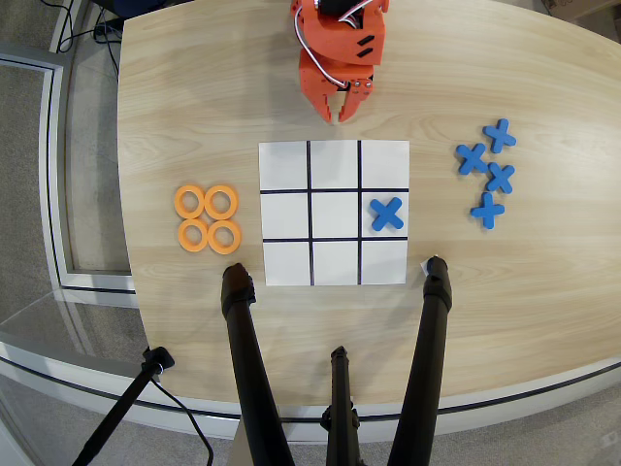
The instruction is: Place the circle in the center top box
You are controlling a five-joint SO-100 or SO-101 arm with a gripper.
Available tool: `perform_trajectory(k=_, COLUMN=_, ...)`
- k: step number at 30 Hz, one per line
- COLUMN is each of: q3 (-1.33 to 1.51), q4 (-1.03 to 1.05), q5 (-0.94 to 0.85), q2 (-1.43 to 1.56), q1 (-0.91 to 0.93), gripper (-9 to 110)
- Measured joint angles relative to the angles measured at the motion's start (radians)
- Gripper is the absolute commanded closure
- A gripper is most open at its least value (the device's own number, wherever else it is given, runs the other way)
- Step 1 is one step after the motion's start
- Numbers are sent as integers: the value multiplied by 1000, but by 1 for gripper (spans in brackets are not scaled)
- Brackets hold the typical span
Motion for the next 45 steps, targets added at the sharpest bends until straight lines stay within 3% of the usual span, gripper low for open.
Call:
perform_trajectory(k=19, q3=0, q4=0, q5=0, q2=-3, q1=0, gripper=93)
perform_trajectory(k=30, q3=-72, q4=3, q5=8, q2=-71, q1=110, gripper=92)
perform_trajectory(k=40, q3=-488, q4=72, q5=35, q2=-423, q1=225, gripper=86)
perform_trajectory(k=45, q3=-676, q4=-35, q5=46, q2=-712, q1=307, gripper=86)
